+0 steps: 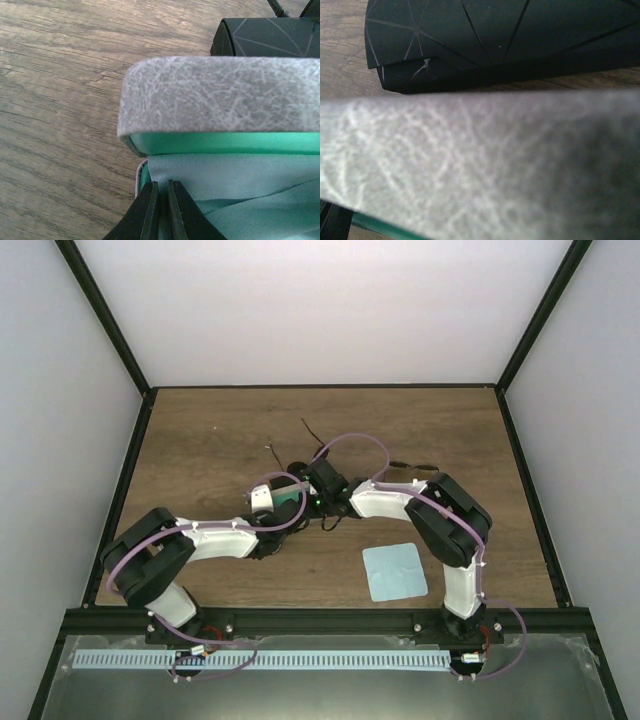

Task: Organize the sunglasses
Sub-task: Place the glasses cleaning cloth in the sunglasses case.

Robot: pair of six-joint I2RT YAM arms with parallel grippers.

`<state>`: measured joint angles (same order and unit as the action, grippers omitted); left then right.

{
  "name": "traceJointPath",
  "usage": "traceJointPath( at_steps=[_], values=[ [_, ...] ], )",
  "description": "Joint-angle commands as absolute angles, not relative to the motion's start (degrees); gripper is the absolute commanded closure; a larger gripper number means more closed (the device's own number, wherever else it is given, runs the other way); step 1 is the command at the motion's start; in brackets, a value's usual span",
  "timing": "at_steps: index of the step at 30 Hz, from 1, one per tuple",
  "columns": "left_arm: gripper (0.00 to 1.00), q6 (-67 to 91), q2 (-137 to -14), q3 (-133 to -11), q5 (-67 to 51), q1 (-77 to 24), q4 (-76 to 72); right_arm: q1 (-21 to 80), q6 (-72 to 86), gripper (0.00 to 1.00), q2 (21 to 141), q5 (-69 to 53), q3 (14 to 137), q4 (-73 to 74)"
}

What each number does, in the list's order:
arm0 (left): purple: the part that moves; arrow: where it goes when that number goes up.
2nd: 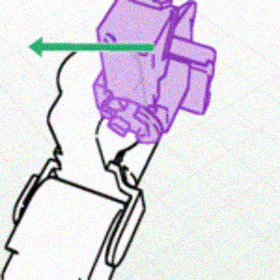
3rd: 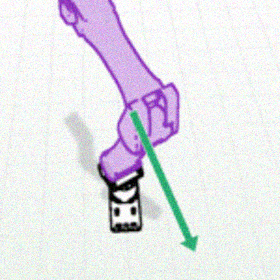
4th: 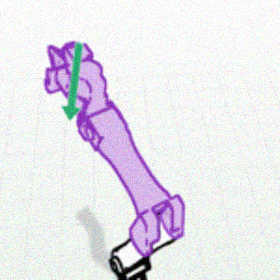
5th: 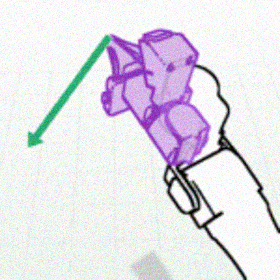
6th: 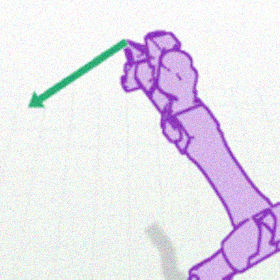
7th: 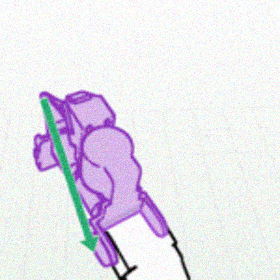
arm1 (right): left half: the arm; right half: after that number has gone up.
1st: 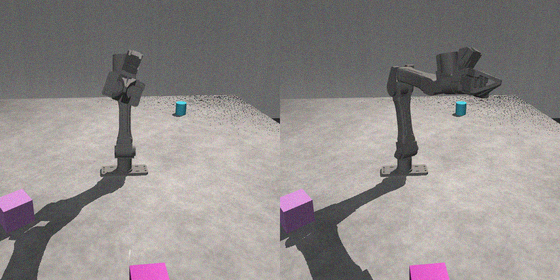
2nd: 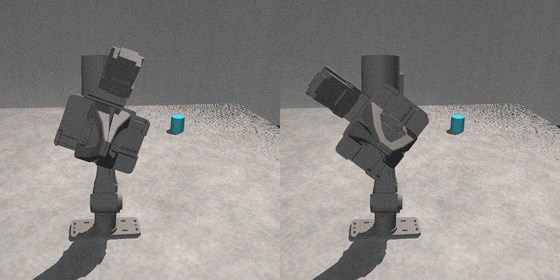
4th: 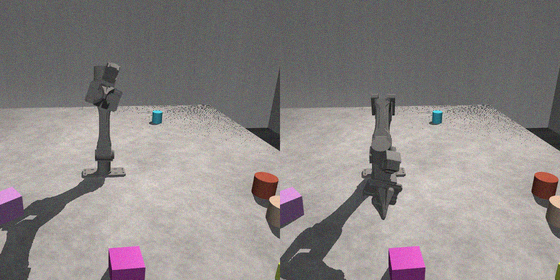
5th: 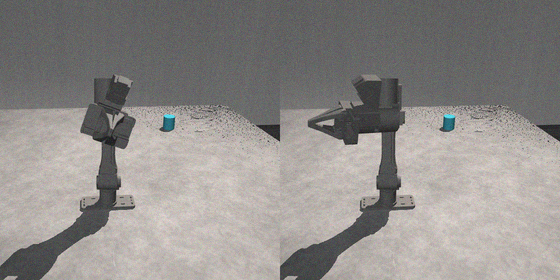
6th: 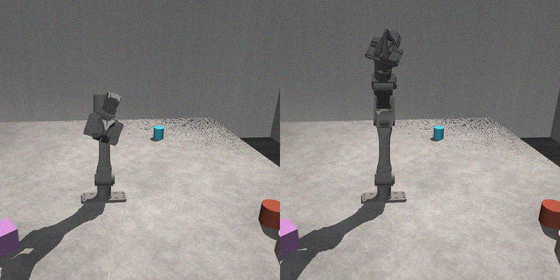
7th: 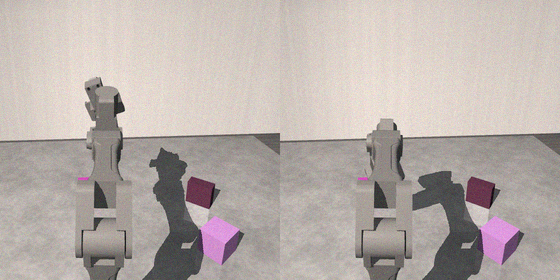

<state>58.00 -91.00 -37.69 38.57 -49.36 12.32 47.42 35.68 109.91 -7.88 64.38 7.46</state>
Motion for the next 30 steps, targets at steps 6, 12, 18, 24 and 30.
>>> traceJointPath(
  at_steps=[6, 12, 18, 24, 30],
  values=[
    [0.84, 57.89, -91.18, -37.24, 39.73, -48.87, 12.99, 47.72, 34.81, 0.86, 110.7, -7.46, 67.32, 8.55],
    [0.79, 58.01, -90.97, -37.37, 39.95, -48.87, 13.28, 47.72, 34.85, 0.73, 108.64, -6.3, 66.62, 9.18],
    [0.79, 58.07, -91.14, -37.42, 39.95, -48.61, 13.27, 47.72, 34.72, 0.56, 106.44, -4.97, 65.48, 9.58],
    [0.79, 58.33, -90.16, -37.35, 39.81, -48.52, 13.56, 47.99, 34.98, 0.54, 102.62, -4.1, 62.85, 7.8],
    [0.78, 57.7, -84.34, -37.0, 38.21, -48.49, 13.65, 47.98, 34.9, 0.54, 100.15, -3.38, 61.93, 7.64]
  ],
)
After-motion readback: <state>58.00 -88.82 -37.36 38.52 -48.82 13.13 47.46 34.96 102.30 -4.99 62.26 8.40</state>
